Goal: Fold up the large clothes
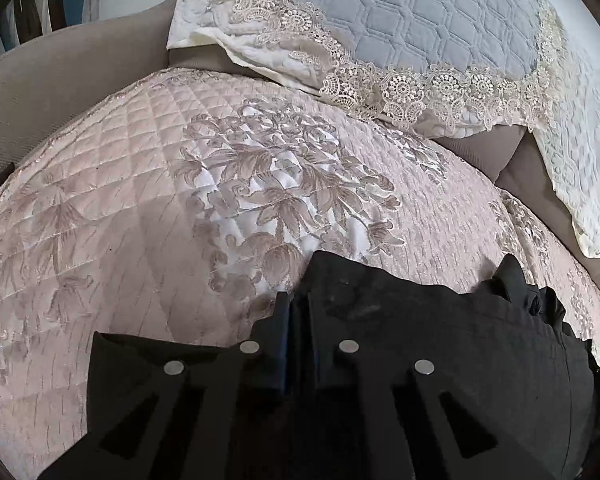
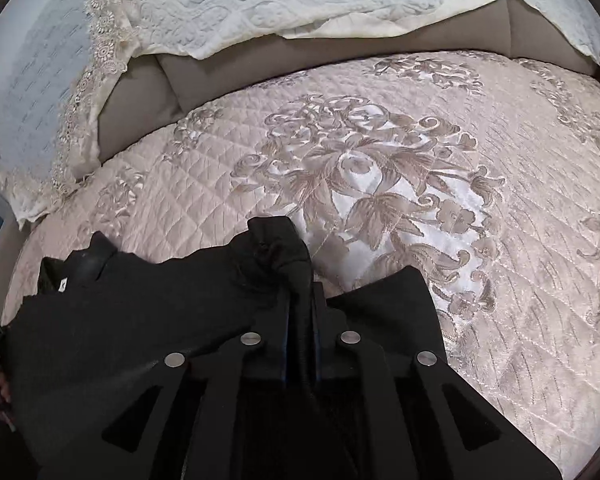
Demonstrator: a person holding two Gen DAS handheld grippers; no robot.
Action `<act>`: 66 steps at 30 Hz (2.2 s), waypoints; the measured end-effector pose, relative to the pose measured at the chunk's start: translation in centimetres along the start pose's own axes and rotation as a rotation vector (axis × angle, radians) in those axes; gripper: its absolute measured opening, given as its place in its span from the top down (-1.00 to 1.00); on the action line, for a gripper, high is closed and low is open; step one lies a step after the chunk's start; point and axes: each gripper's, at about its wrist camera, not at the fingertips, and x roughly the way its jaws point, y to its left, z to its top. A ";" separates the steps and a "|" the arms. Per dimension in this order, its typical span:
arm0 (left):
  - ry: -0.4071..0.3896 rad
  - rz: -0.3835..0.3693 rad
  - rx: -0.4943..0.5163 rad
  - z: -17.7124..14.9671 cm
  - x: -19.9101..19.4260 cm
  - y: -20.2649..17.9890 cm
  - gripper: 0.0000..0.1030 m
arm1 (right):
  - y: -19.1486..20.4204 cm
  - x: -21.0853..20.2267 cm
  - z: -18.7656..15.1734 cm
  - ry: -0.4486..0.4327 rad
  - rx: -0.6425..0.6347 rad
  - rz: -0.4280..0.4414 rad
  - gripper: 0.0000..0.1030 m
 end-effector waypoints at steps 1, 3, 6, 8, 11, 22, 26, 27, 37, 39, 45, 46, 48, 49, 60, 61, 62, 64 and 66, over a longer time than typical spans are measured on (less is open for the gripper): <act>0.003 0.000 -0.002 0.1 0.0 0.0 0.75 | 0.0 -0.1 0.0 0.000 -0.001 0.003 0.76; 0.015 0.000 0.004 0.3 -0.2 -0.2 0.75 | -0.2 -0.3 0.2 0.005 0.008 0.009 0.68; -0.018 -0.001 0.027 0.4 -2.5 -0.8 0.74 | 1.2 -3.4 0.2 -0.040 -0.027 -0.038 0.62; -0.041 -0.017 0.041 -0.3 -4.9 -1.1 0.67 | 2.7 -5.9 -0.5 -0.089 -0.072 -0.032 0.62; -0.089 -0.069 0.113 -2.4 -9.0 -1.8 0.55 | 5.2 -9.4 -2.3 -0.144 -0.113 0.015 0.59; 0.001 -0.096 0.183 -9.9 -10.2 -2.1 0.32 | 21.1 -8.6 -14.4 0.013 -0.337 0.303 0.58; -0.026 -0.114 0.144 -9.4 -12.2 -1.5 0.32 | 25.8 -8.4 -16.2 0.037 -0.416 0.379 0.58; -0.044 -0.101 0.137 -9.2 -12.6 -1.1 0.31 | 26.8 -8.4 -16.4 0.038 -0.429 0.400 0.58; -0.057 0.009 -0.004 -7.6 -12.4 5.0 0.00 | 34.1 -2.8 -15.5 0.115 -0.480 0.413 0.61; -0.048 0.044 -0.015 -7.7 -12.1 5.4 -0.11 | 34.7 -1.3 -15.6 0.149 -0.482 0.378 0.74; 0.030 -0.064 -0.157 -7.9 -10.4 8.3 -0.32 | 35.2 -0.3 -15.1 0.161 -0.481 0.357 0.74; 0.044 -0.092 -0.173 -8.1 -10.2 8.5 -0.32 | 35.2 -0.6 -15.3 0.164 -0.482 0.357 0.74; 0.045 -0.121 -0.170 -8.3 -10.4 8.3 -0.32 | 34.6 -1.5 -15.7 0.177 -0.469 0.374 0.70; 0.059 -0.149 -0.167 -8.5 -10.4 8.2 -0.32 | 34.4 -1.9 -16.0 0.184 -0.468 0.385 0.70; 0.083 -0.200 -0.185 -8.5 -9.9 7.9 0.38 | 29.5 -6.5 -17.5 0.173 -0.394 0.409 0.70; 0.081 -0.206 -0.191 -8.4 -10.2 8.1 0.52 | 29.0 -6.7 -17.3 0.165 -0.384 0.402 0.70; 0.072 -0.203 -0.175 -8.3 -10.6 7.8 0.60 | 28.3 -7.1 -17.1 0.154 -0.369 0.398 0.70; 0.040 -0.202 -0.122 -7.9 -12.0 6.8 0.67 | 26.9 -7.8 -16.6 0.133 -0.342 0.388 0.70; -0.001 -0.225 -0.061 -7.4 -13.8 5.3 0.69 | 25.6 -8.5 -16.4 0.117 -0.319 0.380 0.70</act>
